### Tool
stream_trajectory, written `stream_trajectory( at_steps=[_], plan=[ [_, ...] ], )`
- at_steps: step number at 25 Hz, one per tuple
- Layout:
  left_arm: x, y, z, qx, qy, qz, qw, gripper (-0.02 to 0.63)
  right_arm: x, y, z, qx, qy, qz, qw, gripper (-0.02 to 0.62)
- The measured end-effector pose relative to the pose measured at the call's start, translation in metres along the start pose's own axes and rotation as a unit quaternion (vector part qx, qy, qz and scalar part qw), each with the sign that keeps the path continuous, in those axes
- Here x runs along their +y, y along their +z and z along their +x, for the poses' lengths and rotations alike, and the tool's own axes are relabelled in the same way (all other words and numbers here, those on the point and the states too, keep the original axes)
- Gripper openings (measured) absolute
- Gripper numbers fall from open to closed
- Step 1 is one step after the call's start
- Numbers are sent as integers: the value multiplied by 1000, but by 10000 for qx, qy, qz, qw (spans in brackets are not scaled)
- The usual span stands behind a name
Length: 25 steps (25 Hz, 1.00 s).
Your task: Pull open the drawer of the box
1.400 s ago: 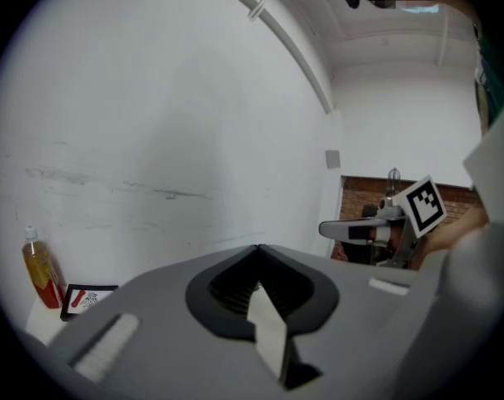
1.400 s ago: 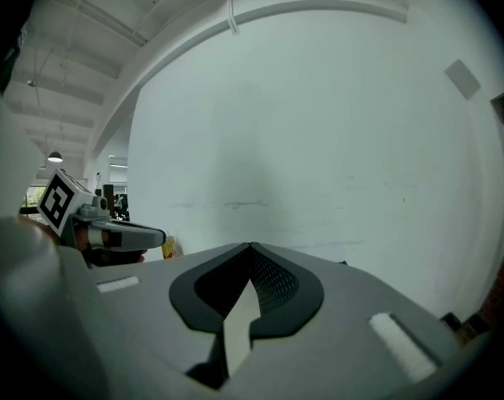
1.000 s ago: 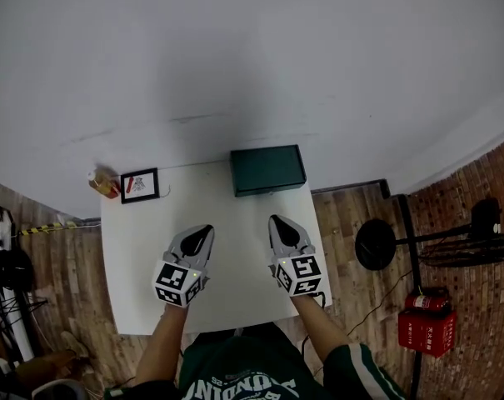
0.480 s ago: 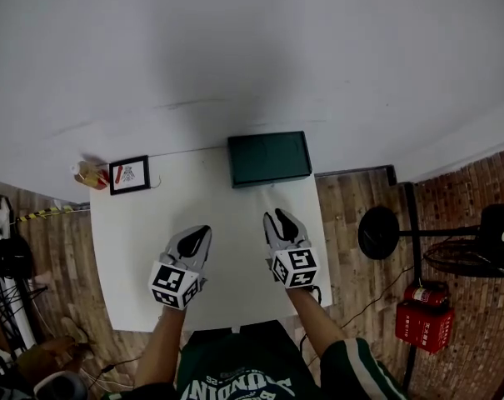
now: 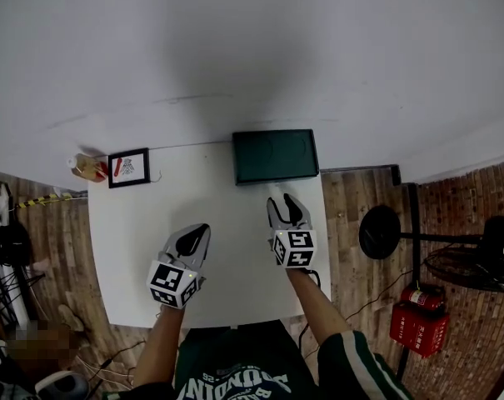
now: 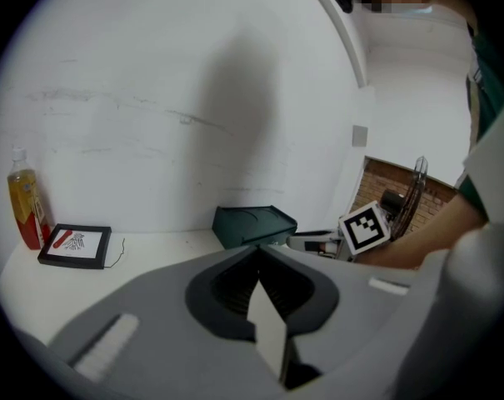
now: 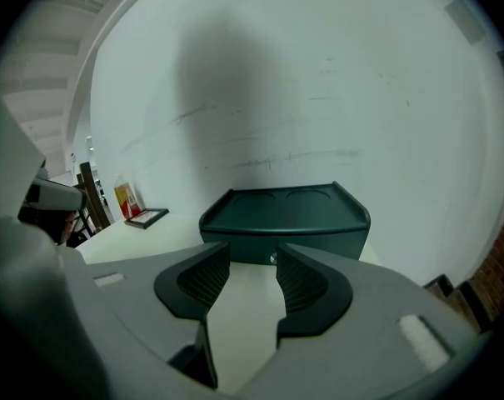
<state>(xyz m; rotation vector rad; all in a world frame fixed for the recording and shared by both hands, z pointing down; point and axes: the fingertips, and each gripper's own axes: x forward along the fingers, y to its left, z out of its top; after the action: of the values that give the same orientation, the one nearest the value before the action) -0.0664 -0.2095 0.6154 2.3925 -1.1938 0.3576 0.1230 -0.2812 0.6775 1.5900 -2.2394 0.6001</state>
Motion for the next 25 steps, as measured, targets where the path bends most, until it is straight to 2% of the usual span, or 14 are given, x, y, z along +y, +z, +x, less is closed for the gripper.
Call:
stream_trajectory(
  at_steps=[8,14,17,25],
  plan=[
    [15,-17,-9,144,188,-170,9996,52,-27,-25,49,644,-206,154,9976,150],
    [24,-26,-17,218,328,-259,9989,52,-34,-32,62,846,-307,153,9958,148],
    [25,-29,-19,234,333,-285,9988,52,-34,-33,64,858,-321,245,9955,67],
    [21,-31,-20,252,276,-343,9987,52,-32,-38,54,923,-303,351,9946,67]
  ],
)
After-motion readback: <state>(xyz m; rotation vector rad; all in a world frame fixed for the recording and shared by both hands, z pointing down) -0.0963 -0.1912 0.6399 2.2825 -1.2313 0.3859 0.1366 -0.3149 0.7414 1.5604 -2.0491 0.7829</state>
